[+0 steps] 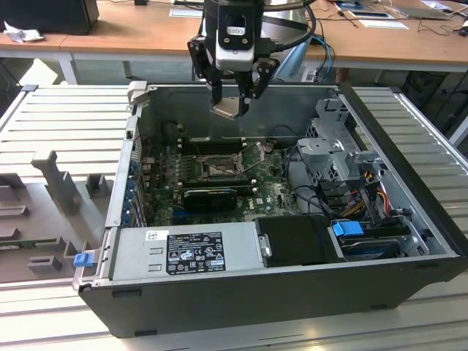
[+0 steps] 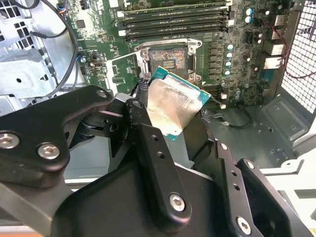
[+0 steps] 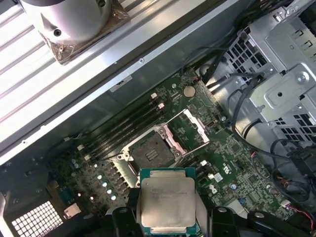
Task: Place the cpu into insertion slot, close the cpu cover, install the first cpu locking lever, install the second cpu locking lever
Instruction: 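Place the cpu into insertion slot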
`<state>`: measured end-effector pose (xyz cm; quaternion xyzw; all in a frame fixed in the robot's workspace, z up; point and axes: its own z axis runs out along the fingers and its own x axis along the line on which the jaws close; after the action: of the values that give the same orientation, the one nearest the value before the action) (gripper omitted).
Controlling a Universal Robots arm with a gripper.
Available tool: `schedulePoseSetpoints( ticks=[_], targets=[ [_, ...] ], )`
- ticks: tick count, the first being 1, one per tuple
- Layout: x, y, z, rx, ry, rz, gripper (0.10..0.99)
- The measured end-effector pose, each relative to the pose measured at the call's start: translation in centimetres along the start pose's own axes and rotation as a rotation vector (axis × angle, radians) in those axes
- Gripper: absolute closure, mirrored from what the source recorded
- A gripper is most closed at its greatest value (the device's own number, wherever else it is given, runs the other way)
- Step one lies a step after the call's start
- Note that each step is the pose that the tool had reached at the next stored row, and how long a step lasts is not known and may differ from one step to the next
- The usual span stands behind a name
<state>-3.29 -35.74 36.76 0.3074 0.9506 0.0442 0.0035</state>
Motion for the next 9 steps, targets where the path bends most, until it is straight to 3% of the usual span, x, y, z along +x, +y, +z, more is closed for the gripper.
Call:
schedulePoseSetpoints(
  ticks=[9],
  targets=[
    [0.00,0.00,0.03,-0.001,-0.0033,0.039,0.557]
  ],
)
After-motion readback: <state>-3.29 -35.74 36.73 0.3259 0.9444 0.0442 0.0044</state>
